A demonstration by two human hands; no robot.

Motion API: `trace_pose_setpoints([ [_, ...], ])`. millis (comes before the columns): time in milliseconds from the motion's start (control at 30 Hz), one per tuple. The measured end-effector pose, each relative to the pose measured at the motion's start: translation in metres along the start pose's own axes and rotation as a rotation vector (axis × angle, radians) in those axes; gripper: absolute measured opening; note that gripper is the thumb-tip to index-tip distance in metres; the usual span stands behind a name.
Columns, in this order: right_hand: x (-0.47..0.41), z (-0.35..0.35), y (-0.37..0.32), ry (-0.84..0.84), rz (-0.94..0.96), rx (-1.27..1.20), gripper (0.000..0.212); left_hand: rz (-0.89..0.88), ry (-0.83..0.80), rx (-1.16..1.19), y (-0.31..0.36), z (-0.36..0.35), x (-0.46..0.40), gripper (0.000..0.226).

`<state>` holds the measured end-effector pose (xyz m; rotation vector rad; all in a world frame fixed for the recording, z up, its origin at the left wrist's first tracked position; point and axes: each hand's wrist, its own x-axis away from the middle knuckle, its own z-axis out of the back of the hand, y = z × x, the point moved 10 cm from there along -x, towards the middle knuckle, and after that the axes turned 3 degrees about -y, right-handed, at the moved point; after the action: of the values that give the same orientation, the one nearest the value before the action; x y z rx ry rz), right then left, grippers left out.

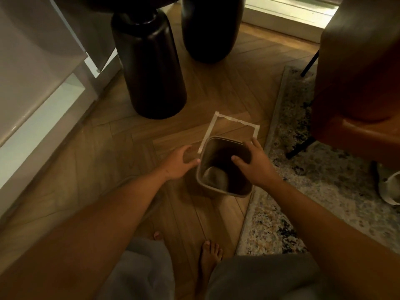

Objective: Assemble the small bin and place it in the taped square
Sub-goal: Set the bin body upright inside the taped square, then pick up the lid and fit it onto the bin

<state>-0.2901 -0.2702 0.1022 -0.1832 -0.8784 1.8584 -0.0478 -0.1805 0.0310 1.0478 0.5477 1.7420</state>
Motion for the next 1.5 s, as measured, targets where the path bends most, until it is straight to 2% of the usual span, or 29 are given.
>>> trace_pose_setpoints([
  [200,-0.01,-0.015,-0.068,0.026,0.162,0.008,0.062,0.099,0.174,0.036,-0.05,0.056,0.027,0.068],
  [367,-0.02,-0.066,-0.125,-0.077,0.243,-0.031,0.056,0.223,0.26,0.115,-0.107,0.091,0.072,0.067],
  [433,-0.035,-0.165,-0.191,-0.239,0.324,-0.003,0.054,0.393,0.369,0.172,-0.206,0.13,0.123,0.068],
  [533,-0.034,-0.182,-0.19,-0.241,0.293,0.03,0.055,0.388,0.354,0.165,-0.215,0.124,0.135,0.068],
  [600,-0.039,-0.242,-0.208,-0.331,0.312,0.086,0.055,0.488,0.373,0.173,-0.269,0.134,0.159,0.066],
  [900,-0.044,-0.302,-0.198,-0.45,0.282,0.135,0.055,0.489,0.315,0.157,-0.298,0.112,0.177,0.039],
  [1067,-0.021,-0.383,-0.188,-0.614,0.246,0.124,0.052,0.551,0.371,0.244,-0.344,0.096,0.193,0.044],
  [1200,0.001,-0.425,-0.168,-0.735,0.254,0.222,0.056,0.55,0.439,0.217,-0.356,0.089,0.189,0.037],
  [1400,0.04,-0.467,-0.141,-0.946,0.269,0.394,0.065,0.563,0.455,0.292,-0.366,0.084,0.185,0.021],
  [1500,0.055,-0.474,-0.133,-1.032,0.33,0.484,0.055,0.587,0.462,0.385,-0.369,0.08,0.183,0.009],
])
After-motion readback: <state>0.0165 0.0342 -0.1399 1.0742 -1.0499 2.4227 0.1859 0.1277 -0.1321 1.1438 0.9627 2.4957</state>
